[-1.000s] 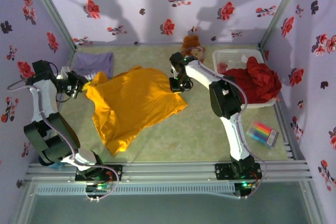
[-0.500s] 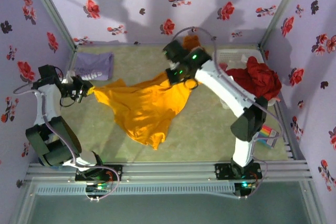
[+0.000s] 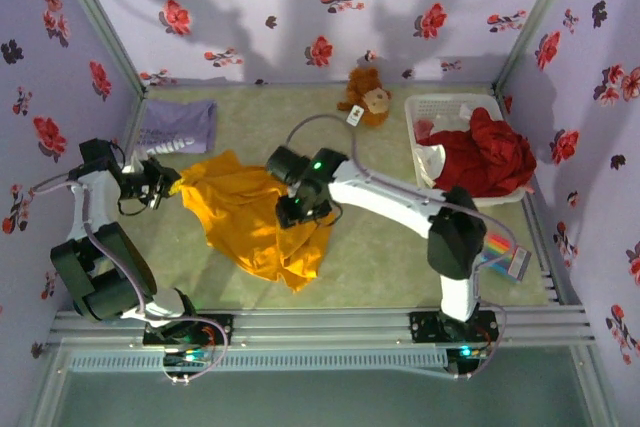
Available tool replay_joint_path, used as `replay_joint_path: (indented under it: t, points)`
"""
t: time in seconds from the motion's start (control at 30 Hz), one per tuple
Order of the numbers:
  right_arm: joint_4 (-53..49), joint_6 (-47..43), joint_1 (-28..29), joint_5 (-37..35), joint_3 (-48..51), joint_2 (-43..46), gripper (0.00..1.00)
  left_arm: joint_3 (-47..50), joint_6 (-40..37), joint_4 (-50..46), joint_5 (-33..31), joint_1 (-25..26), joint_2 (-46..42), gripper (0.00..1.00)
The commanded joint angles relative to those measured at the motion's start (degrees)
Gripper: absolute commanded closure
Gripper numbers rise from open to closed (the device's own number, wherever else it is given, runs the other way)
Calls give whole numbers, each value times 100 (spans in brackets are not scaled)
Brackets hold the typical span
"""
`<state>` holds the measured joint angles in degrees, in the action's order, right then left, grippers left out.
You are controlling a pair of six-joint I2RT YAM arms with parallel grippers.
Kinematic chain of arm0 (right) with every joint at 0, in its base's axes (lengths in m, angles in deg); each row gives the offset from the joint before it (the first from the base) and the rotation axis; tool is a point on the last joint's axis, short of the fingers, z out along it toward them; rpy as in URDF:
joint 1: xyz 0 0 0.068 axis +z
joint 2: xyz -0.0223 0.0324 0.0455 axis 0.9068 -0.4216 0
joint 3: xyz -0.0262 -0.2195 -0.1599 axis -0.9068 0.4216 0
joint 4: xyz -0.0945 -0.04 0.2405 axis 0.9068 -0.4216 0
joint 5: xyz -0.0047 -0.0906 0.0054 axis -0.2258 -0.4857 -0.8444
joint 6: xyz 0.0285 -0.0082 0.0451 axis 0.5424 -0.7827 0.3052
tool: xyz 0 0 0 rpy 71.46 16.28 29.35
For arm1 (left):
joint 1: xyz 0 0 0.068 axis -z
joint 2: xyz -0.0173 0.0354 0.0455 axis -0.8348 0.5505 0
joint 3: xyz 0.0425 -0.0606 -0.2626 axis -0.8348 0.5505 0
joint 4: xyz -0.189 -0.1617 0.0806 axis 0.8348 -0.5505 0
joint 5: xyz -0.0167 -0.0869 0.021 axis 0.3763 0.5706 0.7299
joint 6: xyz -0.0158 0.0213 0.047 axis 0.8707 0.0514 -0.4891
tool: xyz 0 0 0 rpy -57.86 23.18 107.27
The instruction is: Fold and stack the t-shirts
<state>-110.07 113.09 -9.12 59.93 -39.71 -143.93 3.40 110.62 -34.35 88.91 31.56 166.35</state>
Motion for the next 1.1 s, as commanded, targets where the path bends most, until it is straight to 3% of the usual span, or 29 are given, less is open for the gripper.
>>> replay_joint_path:
  t: [0.0,0.2,0.3,0.47,0.53,0.6,0.63,0.67,0.8,0.87,0.97,1.07]
  points:
    - [254,174,-619,-151,-13,235,44,106,-142,91,128,-36,-48,100]
    - [1137,-154,-1593,515,224,-390,46,106,-133,148,110,-25,41,100]
    - [1338,-233,-1878,987,123,-873,48,75,-123,157,84,-15,103,100]
    - [1445,-287,-2059,1185,-45,-1561,52,53,-123,154,59,4,148,100]
    - [1575,-236,-2122,1311,-84,-1780,61,53,-123,157,49,-1,150,100]
    - [1531,-237,-2175,1339,-218,-1909,89,20,-140,116,49,3,158,100]
    - [1470,-264,-2175,1231,-283,-1860,98,5,-141,101,42,3,148,100]
    - [1376,-300,-2179,1026,-344,-1720,100,-23,-147,75,47,-1,124,100]
    - [332,-739,-2176,-408,-961,-922,100,-189,-119,7,49,-1,80,100]
    - [-54,-922,-2162,-785,-1215,-519,100,-252,-105,17,53,0,80,100]
    - [-205,-935,-1912,-544,-1134,68,100,-331,-149,-16,57,-18,144,100]
    - [-507,-803,-1083,-350,-717,328,100,-378,-191,-36,75,-24,157,100]
